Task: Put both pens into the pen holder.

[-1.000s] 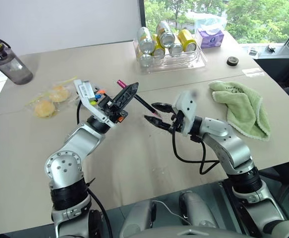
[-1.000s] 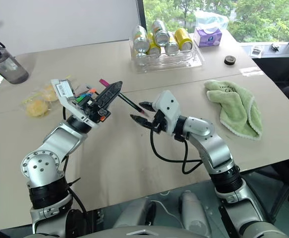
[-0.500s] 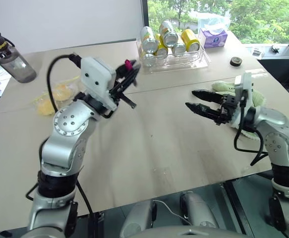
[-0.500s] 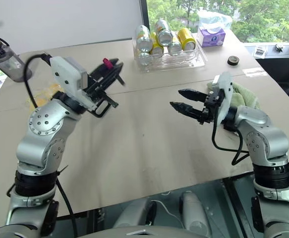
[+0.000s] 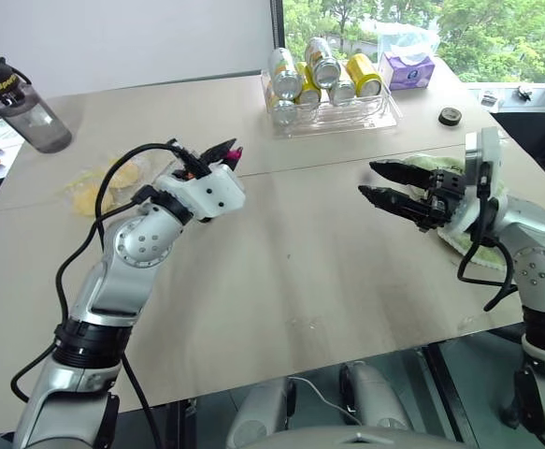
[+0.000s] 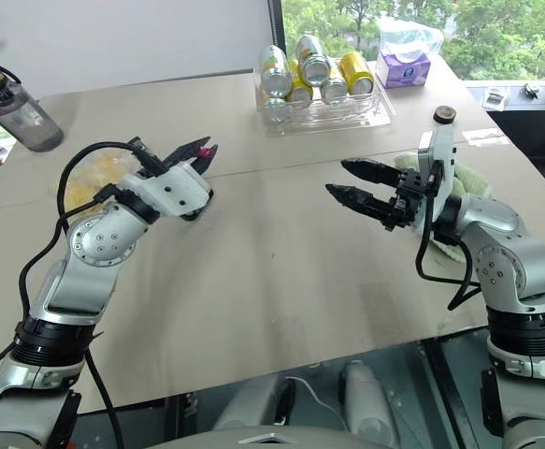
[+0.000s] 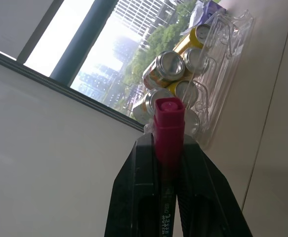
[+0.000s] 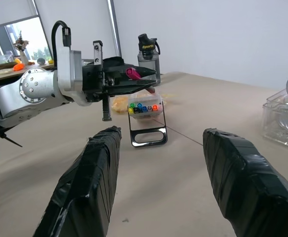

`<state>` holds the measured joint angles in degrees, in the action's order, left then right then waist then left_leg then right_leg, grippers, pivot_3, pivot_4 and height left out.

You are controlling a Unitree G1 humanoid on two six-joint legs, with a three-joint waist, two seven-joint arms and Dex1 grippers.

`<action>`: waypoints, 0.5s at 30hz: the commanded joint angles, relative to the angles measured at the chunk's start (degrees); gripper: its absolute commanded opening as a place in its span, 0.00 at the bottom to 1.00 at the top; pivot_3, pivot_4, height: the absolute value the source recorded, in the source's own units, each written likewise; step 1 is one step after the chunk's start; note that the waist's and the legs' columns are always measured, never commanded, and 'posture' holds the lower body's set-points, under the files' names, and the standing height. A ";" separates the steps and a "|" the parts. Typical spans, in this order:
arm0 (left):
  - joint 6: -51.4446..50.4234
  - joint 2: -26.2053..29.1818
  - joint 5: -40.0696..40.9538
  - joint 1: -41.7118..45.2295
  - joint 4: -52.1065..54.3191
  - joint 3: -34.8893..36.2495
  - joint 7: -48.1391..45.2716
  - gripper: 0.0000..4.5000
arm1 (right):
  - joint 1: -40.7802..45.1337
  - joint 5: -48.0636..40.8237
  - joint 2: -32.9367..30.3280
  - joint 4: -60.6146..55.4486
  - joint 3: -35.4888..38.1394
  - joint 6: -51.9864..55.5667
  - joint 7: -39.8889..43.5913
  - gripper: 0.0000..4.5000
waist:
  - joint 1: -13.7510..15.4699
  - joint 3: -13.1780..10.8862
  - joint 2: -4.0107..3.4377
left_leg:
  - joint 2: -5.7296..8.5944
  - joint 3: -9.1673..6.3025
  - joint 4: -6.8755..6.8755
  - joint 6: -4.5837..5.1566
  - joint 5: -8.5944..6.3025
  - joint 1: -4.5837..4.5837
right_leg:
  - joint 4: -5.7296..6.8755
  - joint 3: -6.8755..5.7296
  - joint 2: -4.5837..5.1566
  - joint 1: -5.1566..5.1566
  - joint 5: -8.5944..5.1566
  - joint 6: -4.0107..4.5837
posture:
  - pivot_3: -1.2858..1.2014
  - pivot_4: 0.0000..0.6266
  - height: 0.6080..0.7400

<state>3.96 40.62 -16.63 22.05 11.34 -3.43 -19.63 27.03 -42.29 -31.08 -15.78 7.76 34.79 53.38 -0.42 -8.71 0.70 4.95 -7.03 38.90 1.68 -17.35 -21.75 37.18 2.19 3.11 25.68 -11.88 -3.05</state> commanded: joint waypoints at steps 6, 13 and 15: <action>-1.47 -1.92 -1.86 0.79 0.15 0.89 -0.72 0.00 | 0.55 -1.12 -0.43 -2.10 0.84 -1.26 0.13 0.62 | -0.05 0.00 0.00 | 0.00 0.00 0.00 0.00 0.00 0.00 | 0.01 -0.04 0.00 0.00 0.00 0.00 | 0.52 0.24 0.99; -4.64 -2.53 -2.82 -0.43 1.59 1.02 -1.90 0.00 | 0.07 -0.68 -0.71 -1.75 1.00 -1.77 0.31 0.62 | -0.08 0.00 0.00 | 0.00 0.00 0.00 0.00 0.00 0.00 | 0.02 -0.09 0.00 0.00 0.00 0.00 | 0.52 0.24 0.99; -5.48 -1.78 -4.54 -0.95 1.65 0.96 -1.97 0.00 | -0.03 -0.70 -0.83 -1.66 1.04 -1.76 0.33 0.62 | -0.11 0.00 0.00 | 0.00 0.00 0.01 0.00 0.00 0.00 | 0.02 -0.09 0.00 0.00 0.00 0.00 | 0.52 0.24 0.99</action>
<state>-0.96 37.96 -19.65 21.49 10.74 -3.34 -21.60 26.76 -42.20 -31.22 -15.85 7.72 34.29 53.38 -0.53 -8.71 0.70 4.95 -7.03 38.91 1.68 -17.34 -21.74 37.20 2.10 3.11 25.68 -11.88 -3.05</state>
